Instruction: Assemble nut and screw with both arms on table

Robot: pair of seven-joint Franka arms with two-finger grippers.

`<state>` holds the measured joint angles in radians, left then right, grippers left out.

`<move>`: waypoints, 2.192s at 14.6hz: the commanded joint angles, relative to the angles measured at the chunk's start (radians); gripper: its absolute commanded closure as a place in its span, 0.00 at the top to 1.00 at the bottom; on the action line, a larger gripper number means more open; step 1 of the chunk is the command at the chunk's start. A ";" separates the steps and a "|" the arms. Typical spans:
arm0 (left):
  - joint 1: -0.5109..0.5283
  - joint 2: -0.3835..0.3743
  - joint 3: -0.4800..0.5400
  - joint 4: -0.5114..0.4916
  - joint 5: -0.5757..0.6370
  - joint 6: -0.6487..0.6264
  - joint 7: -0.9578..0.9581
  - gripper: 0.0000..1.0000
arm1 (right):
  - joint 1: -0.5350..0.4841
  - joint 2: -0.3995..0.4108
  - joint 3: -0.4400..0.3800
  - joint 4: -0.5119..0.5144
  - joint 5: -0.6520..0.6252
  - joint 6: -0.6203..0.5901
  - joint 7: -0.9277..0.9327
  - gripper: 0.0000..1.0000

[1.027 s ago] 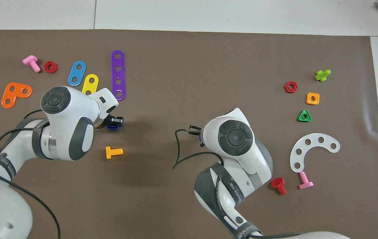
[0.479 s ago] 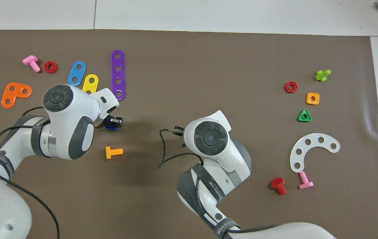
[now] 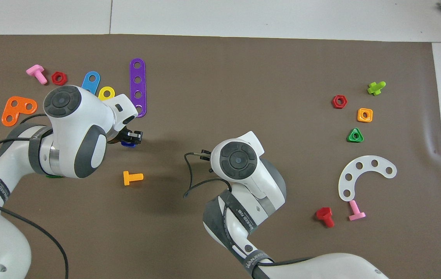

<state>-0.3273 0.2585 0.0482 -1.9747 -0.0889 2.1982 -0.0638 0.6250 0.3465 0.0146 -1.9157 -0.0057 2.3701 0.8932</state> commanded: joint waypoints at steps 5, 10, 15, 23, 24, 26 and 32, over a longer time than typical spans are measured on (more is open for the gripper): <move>-0.189 -0.002 0.015 0.051 0.021 -0.025 -0.402 0.00 | -0.152 -0.211 -0.002 -0.022 0.004 -0.162 -0.118 1.00; -0.337 0.027 0.012 0.085 -0.026 -0.002 -0.657 0.00 | -0.368 -0.371 -0.005 -0.019 0.019 -0.301 -0.340 1.00; -0.417 0.051 0.013 0.096 -0.078 0.037 -0.740 0.00 | -0.528 -0.417 -0.013 0.064 0.019 -0.428 -0.526 1.00; -0.450 0.067 0.012 0.112 -0.123 0.087 -0.791 0.00 | -0.596 -0.399 -0.015 0.289 0.018 -0.656 -0.681 1.00; -0.446 0.077 0.013 0.143 -0.123 0.066 -0.789 0.00 | -0.597 -0.394 -0.015 0.311 0.018 -0.681 -0.688 1.00; -0.435 0.094 0.013 0.195 -0.124 0.028 -0.789 0.00 | -0.611 -0.382 -0.015 0.340 0.019 -0.726 -0.692 1.00; -0.452 0.130 0.013 0.178 -0.132 0.069 -0.795 0.00 | -0.604 -0.394 -0.015 0.310 0.000 -0.772 -0.708 1.00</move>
<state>-0.7648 0.3576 0.0504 -1.8130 -0.1961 2.2629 -0.8514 0.0354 -0.0513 -0.0084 -1.6160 -0.0061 1.6256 0.2161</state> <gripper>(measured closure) 0.537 0.000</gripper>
